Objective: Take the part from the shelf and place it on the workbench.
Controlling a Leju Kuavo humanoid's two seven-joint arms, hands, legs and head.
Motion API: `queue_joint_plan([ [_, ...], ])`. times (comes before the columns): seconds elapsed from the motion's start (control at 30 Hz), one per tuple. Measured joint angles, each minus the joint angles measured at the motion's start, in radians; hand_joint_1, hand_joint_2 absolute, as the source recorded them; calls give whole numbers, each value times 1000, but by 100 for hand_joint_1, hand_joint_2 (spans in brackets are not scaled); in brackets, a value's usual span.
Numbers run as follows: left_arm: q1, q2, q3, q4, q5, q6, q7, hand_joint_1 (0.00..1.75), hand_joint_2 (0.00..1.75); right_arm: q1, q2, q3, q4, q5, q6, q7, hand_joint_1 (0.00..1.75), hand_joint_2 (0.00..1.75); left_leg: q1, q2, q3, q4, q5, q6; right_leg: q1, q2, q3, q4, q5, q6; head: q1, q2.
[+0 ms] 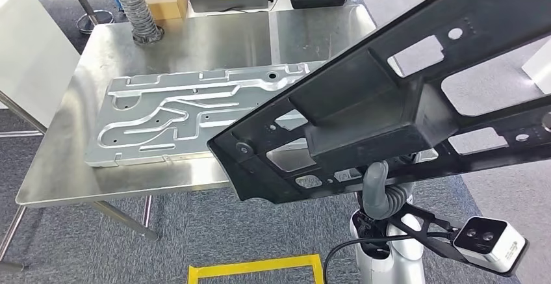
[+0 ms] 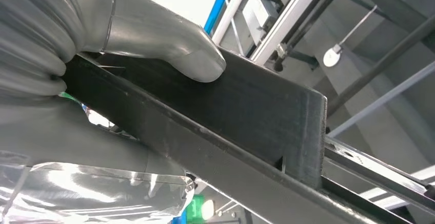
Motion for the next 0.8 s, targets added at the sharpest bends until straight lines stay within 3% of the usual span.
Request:
queue_joint_plan([
  [0.03,2,0,0,0,2,0,-1,0,175,0,0,0,3,-2,-4,0,171,175,0,0,-22,20,10,-1,1,2,6,0,-5,0,0,0],
  [0.07,3,0,1,0,3,0,-1,0,175,0,-1,0,6,-5,-6,1,171,175,0,0,-22,-4,43,0,1,5,14,1,-10,1,0,0],
  [0.13,4,0,3,0,5,3,0,0,175,-2,-3,-6,15,-13,-10,6,171,175,0,-1,22,-136,136,6,1,8,31,3,-23,6,0,0],
  [0.2,3,0,11,0,8,11,1,0,175,-11,-8,-14,38,-6,-34,5,171,175,-4,-2,65,-240,180,16,4,11,39,7,-34,15,0,0],
  [0.3,2,-2,21,0,14,20,2,0,175,-40,-26,-20,103,22,-121,3,171,175,-7,-2,72,-262,175,33,5,13,36,7,-38,31,0,0],
  [0.37,2,-6,24,0,14,20,-1,0,175,-76,-47,-27,154,36,-177,7,171,175,-3,-2,75,-270,177,44,4,10,25,33,-56,42,0,0],
  [0.4,1,-8,24,0,13,19,-2,0,175,-99,-60,-32,182,43,-201,11,171,175,-1,-1,76,-273,178,49,2,8,5,74,-79,49,0,0],
  [0.5,1,-9,25,0,7,12,-9,0,175,-169,-100,-55,284,65,-273,27,171,175,-2,0,77,-273,176,56,-6,5,-105,273,-152,63,0,0],
  [0.53,2,-10,25,0,5,9,-11,0,175,-196,-115,-65,325,72,-296,30,171,175,-2,0,77,-273,175,56,-8,4,-127,304,-149,66,0,0],
  [0.57,2,-12,25,0,3,6,-13,0,175,-227,-130,-77,371,82,-319,33,171,175,-2,0,78,-272,174,56,-10,2,-129,290,-125,67,0,0],
  [0.67,2,-15,25,0,-4,-1,-19,0,175,-352,-181,-111,522,103,-375,35,171,175,-4,-2,82,-268,170,49,-11,-3,-52,91,-10,61,0,0],
  [0.73,1,-16,24,0,-6,-2,-21,0,175,-424,-208,-130,609,106,-391,32,171,175,-7,-2,81,-267,168,40,-5,-5,-24,18,12,51,0,0],
  [0.8,2,-16,25,0,-6,-3,-21,0,175,-464,-225,-142,667,107,-396,30,171,175,-8,-2,81,-270,169,30,-4,-4,-23,13,11,40,0,0],
])
